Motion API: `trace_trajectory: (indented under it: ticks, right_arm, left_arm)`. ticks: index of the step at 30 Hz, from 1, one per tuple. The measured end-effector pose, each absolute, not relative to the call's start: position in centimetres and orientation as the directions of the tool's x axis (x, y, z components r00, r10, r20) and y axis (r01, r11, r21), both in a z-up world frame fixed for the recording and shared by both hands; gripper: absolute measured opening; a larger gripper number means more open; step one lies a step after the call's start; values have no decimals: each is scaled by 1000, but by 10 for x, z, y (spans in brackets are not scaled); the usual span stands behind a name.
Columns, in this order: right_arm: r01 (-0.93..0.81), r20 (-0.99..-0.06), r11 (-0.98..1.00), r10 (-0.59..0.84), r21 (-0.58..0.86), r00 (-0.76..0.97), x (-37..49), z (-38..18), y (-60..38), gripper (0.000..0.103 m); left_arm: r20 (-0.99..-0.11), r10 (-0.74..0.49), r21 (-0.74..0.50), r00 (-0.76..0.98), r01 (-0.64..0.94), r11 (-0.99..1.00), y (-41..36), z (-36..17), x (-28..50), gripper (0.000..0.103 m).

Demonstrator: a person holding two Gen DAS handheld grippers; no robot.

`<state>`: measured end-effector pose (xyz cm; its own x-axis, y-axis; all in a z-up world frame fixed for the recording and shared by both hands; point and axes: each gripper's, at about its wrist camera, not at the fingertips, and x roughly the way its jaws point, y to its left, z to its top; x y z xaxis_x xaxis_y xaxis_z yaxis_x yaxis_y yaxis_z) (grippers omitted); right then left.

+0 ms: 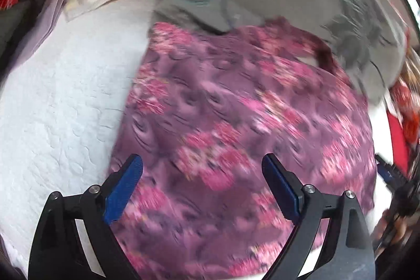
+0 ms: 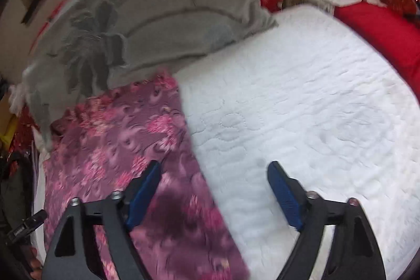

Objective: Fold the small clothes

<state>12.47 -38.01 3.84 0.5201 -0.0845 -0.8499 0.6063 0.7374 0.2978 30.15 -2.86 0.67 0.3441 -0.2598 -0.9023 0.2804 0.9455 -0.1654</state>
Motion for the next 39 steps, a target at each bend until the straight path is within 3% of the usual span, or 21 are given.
trace_trajectory:
  ticks: [1, 2, 4, 7, 10, 13, 17, 19, 23, 28, 32, 39]
  right_arm:
    - [575, -856, 759, -46, 306, 516, 136, 33, -375, 23]
    - [540, -848, 783, -31, 309, 529, 142, 34, -368, 10]
    - [519, -825, 817, -99, 251, 556, 145, 40, -356, 9]
    - [543, -845, 797, -81, 263, 528, 148, 28, -364, 8]
    - [572, -829, 774, -114, 271, 547, 152, 47, -370, 16]
    - [557, -782, 771, -128, 308, 610, 171, 69, -374, 17]
    - [534, -791, 790, -106, 301, 603, 207, 61, -365, 21]
    - [534, -831, 796, -72, 285, 551, 222, 35, -365, 40]
    - [511, -838, 849, -179, 134, 516, 234, 32, -347, 41]
    - [480, -773, 846, -141, 230, 618, 204, 62, -345, 42]
    - [505, -851, 828, -66, 245, 522, 191, 27, -352, 56]
    - [463, -797, 844, -75, 269, 599, 148, 67, -339, 58]
  left_arm:
    - [-911, -243, -158, 334, 261, 952, -27, -1, 308, 93]
    - [-918, -228, -149, 324, 252, 956, -26, -7, 312, 93]
    - [-927, -208, -130, 313, 252, 959, -22, -23, 314, 95]
    - [-917, -205, -105, 342, 288, 952, -23, -19, 309, 95]
    - [-894, -276, -179, 353, 284, 942, -20, 0, 316, 94]
    - [-867, -325, -248, 378, 239, 939, -16, 17, 333, 94]
    - [-882, -295, -228, 367, 216, 949, -29, 11, 356, 94]
    - [-920, -227, -167, 321, 204, 965, -38, -13, 363, 94]
    - [-924, -138, -38, 355, 274, 961, -52, -22, 360, 97]
    - [-891, -247, -131, 381, 305, 943, -40, 7, 328, 97]
    - [-924, -150, -33, 352, 318, 947, -45, -20, 307, 98]
    - [-888, -237, -123, 394, 293, 948, -31, 13, 271, 97]
